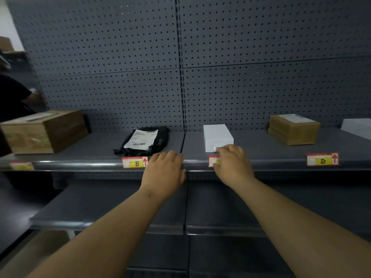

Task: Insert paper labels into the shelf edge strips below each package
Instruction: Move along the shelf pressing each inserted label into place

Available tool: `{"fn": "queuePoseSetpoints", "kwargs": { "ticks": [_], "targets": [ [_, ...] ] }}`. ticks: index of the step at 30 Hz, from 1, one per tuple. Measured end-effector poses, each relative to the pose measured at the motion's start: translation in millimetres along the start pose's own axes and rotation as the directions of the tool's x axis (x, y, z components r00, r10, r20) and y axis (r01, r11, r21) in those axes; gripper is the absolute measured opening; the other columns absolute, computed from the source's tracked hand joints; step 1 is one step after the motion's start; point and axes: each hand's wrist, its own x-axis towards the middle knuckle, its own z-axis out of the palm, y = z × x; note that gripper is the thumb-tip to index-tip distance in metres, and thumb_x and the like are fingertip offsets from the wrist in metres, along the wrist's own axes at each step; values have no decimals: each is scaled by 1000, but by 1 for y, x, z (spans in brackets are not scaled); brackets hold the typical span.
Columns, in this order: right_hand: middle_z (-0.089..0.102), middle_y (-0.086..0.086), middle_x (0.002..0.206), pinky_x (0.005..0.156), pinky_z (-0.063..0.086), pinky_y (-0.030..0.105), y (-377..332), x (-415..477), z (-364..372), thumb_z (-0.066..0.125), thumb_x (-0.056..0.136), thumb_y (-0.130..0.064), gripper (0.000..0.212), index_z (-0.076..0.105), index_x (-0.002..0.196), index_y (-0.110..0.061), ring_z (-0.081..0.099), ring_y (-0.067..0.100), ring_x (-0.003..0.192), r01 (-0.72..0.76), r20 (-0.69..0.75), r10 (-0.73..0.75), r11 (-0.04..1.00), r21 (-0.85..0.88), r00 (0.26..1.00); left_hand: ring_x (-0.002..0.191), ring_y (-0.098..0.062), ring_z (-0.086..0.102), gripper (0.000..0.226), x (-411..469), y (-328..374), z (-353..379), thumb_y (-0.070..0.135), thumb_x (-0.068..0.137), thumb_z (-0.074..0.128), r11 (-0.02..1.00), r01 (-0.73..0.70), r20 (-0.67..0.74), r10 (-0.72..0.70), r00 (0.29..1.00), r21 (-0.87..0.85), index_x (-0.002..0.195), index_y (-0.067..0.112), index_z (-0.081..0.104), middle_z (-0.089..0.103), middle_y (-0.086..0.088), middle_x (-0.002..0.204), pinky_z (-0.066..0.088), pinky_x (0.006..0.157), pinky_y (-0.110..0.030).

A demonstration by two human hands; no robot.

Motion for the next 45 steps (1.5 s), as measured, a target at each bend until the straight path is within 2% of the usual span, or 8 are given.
{"fn": "queuePoseSetpoints", "kwargs": {
  "ticks": [8,20,28,34,37,40,43,45],
  "targets": [
    [43,4,137,104,34,36,-19,1,1,51,88,-21,45,44,133,-17,32,23,128,46,1,-46,999,-3,999,113,-24,50,39,-14,-18,3,37,92,40,1000,22,2,-22,1000,1,123,15,47,55,-5,121,35,100,-36],
    [44,4,136,102,35,35,-46,-1,4,51,90,-21,45,41,134,-16,35,24,127,135,71,-134,991,-14,989,116,-24,48,40,-36,-46,3,37,89,45,992,125,-23,-124,992,20,123,15,49,55,-5,124,32,103,-37],
    [42,5,137,105,33,36,-109,7,34,51,90,-25,47,39,136,-16,33,25,129,146,102,-145,989,4,984,127,-24,42,47,-49,-108,12,36,89,48,991,130,-31,-130,991,-16,131,15,44,50,-6,135,26,110,-39],
    [45,5,136,100,38,37,-166,20,72,53,89,-26,47,40,134,-18,40,25,124,77,134,-77,997,2,988,117,-24,49,41,-49,-169,27,36,90,47,996,80,-32,-81,996,-33,124,14,48,56,-6,124,29,108,-39],
    [49,5,132,97,41,38,-183,23,91,53,89,-21,44,43,131,-17,45,26,120,36,123,-39,999,25,992,122,-23,45,42,-46,-192,42,36,91,44,998,45,-15,-46,999,-54,127,14,42,54,-6,127,25,111,-39],
    [53,7,128,95,45,40,-190,23,106,53,88,-17,43,44,130,-16,50,27,115,13,120,-13,1000,6,993,136,-26,29,56,-44,-207,59,36,92,43,995,23,56,-17,998,-101,140,13,26,41,-8,143,18,115,-40],
    [49,5,133,99,43,40,-193,22,115,52,88,-15,56,32,140,-20,49,26,117,-4,115,6,1000,-15,993,141,-27,18,64,-41,-215,72,38,93,42,991,2,109,13,994,-135,145,16,13,26,-9,152,14,117,-41],
    [48,4,133,97,42,38,-192,23,118,51,88,-15,60,27,143,-23,48,26,117,-2,100,6,999,-41,995,141,-27,17,65,-40,-218,79,39,92,43,990,-5,123,23,992,-139,145,18,11,25,-9,152,13,117,-42]
  ]
}}
